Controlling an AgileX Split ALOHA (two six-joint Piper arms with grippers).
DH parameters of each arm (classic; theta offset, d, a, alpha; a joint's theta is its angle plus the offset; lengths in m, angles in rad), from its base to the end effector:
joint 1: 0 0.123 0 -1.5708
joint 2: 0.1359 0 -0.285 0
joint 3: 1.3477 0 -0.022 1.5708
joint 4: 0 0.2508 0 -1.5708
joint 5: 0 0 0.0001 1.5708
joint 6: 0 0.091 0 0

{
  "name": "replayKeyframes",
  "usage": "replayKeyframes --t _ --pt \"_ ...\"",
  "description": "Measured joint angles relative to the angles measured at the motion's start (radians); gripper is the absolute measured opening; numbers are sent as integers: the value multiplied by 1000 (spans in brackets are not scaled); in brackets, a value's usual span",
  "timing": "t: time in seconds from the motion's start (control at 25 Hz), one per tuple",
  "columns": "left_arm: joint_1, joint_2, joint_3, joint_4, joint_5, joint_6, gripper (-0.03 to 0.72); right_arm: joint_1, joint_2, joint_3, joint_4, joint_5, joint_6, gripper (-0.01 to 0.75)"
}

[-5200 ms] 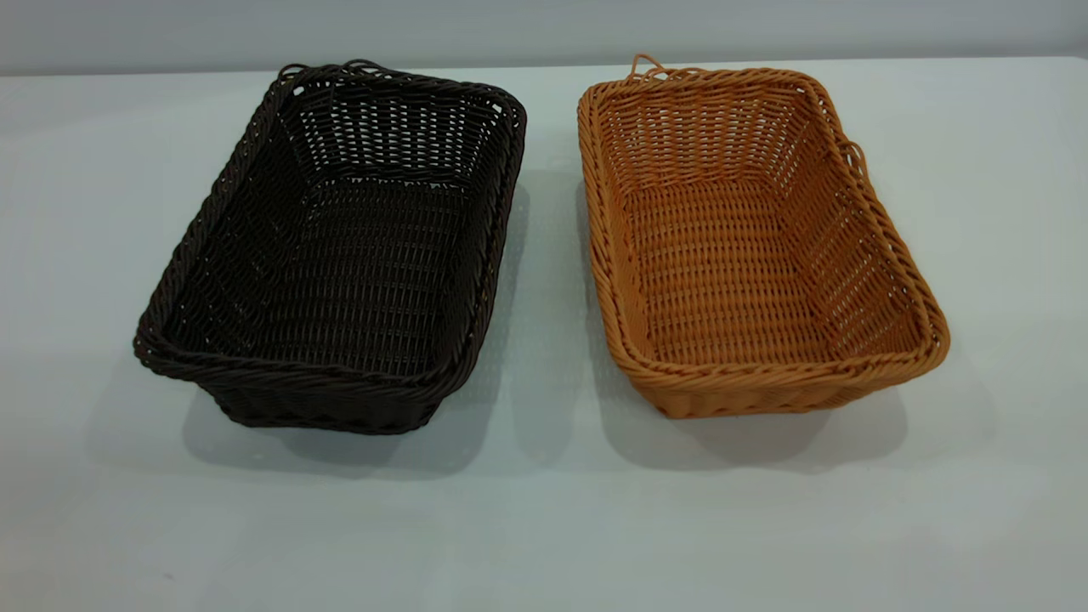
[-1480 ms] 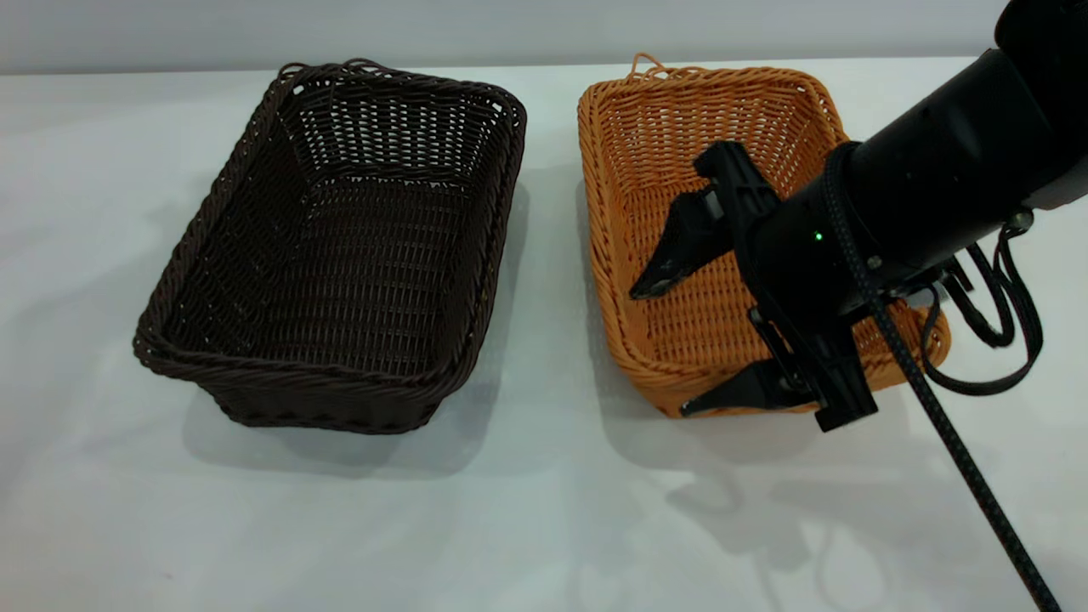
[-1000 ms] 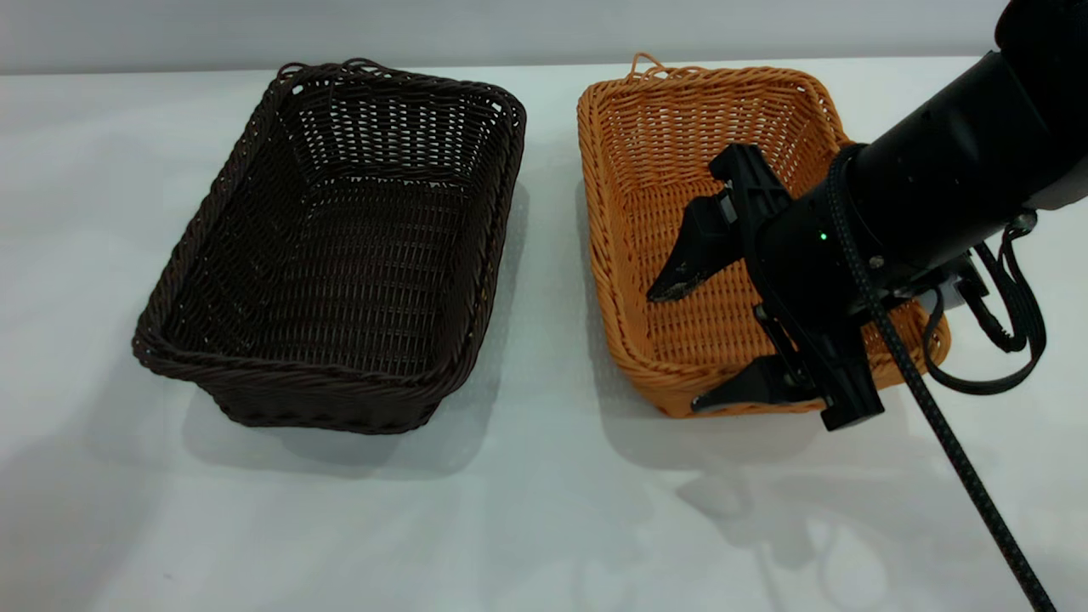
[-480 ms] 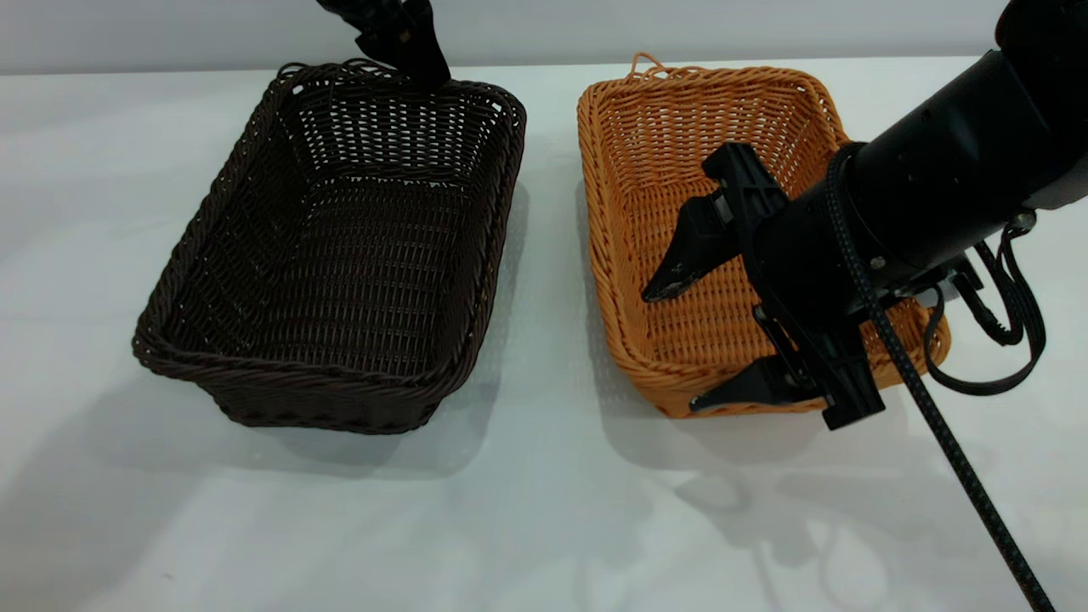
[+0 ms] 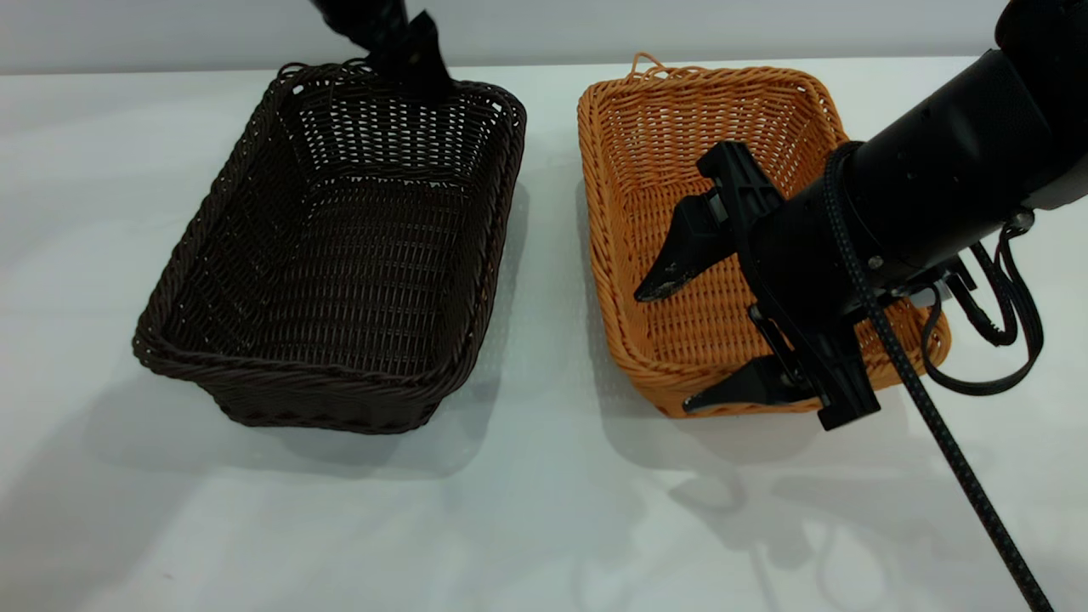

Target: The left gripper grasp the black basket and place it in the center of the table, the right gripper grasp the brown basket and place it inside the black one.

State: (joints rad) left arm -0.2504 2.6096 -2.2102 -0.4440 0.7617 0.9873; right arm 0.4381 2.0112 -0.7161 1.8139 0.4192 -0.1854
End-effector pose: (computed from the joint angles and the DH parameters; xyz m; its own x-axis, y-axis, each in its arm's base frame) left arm 0.5296 -0.1633 0.1026 -0.4201 0.7085 -0.5670 0.8105 0.5740 0.1169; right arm 0.2589 0.1611 0.0608 -0.4856 0.7838 0.3872 0.8488 0.3169 0.4232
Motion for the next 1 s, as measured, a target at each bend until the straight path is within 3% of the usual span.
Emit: replayKeyframes --t 0.2,0.48,0.8,1.0 --pt "-48 -77 -24 65 193 -256 512 -3 0 0 1 1 -10 552" --pt "-114 -115 -26 204 405 -582 512 -82 0 0 0 33 -56 552" --pt "-197 -115 -20 215 405 -828 512 -87 0 0 0 25 -59 552" --pt "-270 -109 19 347 405 -928 507 -87 0 0 0 16 -69 552"
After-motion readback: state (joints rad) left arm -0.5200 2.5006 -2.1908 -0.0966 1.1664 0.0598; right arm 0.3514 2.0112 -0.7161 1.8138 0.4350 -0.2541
